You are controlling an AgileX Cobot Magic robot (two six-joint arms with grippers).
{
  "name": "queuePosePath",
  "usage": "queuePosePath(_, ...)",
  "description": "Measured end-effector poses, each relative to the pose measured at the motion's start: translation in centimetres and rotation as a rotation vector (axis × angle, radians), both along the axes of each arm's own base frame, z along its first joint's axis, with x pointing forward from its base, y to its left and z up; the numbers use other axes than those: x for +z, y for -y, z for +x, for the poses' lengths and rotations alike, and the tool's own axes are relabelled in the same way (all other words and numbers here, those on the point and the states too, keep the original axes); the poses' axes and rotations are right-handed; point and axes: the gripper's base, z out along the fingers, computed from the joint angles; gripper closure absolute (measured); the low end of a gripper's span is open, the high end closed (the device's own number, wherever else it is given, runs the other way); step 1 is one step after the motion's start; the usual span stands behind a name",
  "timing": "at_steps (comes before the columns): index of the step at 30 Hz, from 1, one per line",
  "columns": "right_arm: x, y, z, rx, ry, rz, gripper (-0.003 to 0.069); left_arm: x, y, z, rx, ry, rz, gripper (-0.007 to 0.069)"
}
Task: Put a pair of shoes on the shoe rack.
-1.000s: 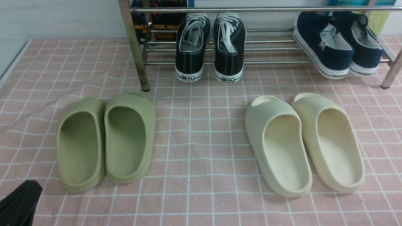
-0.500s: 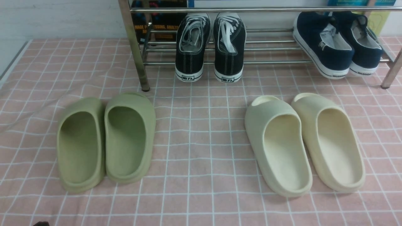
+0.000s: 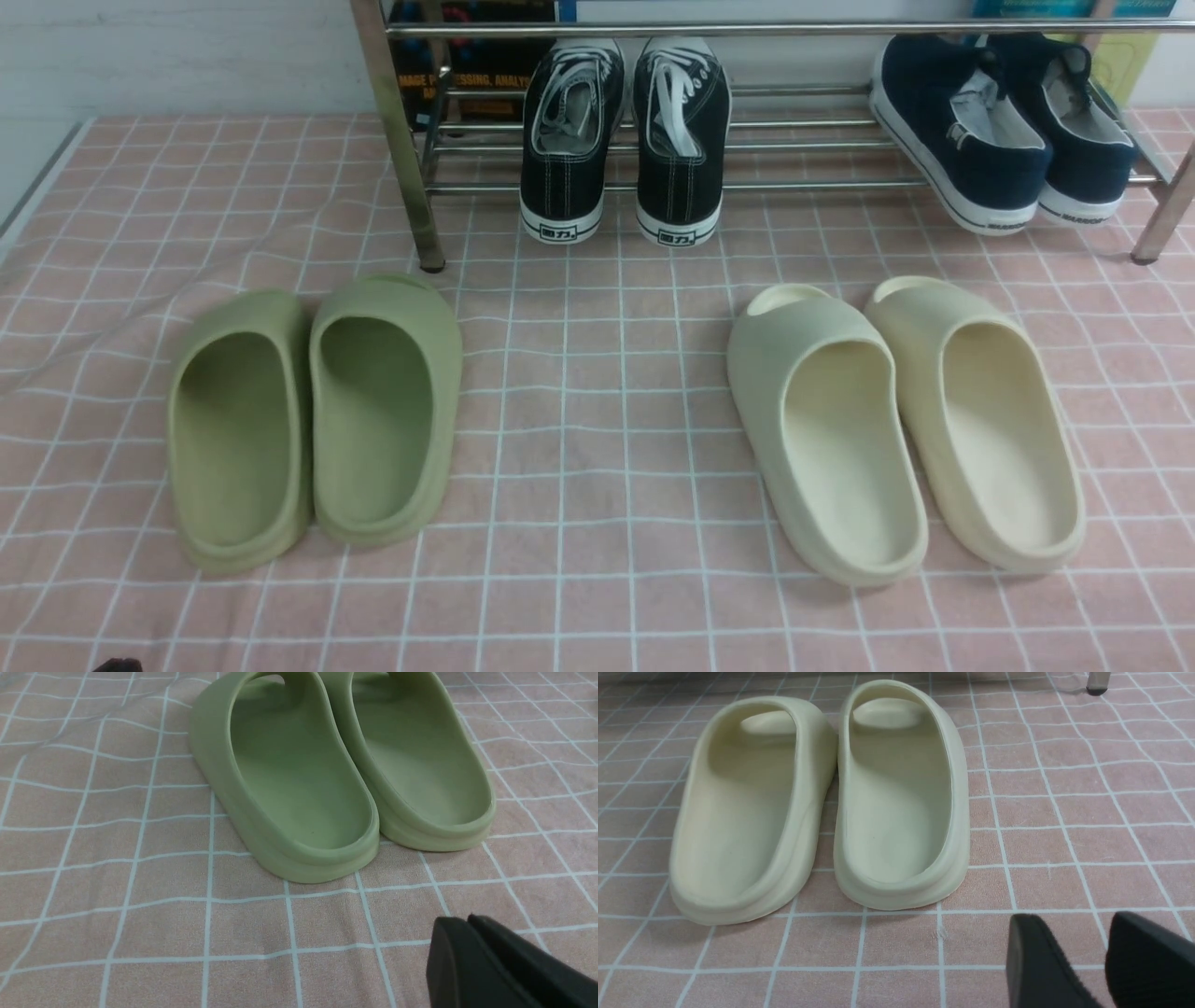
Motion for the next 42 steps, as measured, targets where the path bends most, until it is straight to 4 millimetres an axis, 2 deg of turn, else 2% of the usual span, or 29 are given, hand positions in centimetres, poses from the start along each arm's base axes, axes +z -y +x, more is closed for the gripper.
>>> queuePosePath(12,0.00,0.00,0.00,0.000,0.000,0.000,0.0420,-0.01,0.00,0.00,-0.001,-0.001,0.002,0.0606)
queuePosePath(42,0.00,0.00,0.00,0.000,0.000,0.000,0.0419,-0.01,0.00,0.00,-0.001,-0.001,0.002,0.0583)
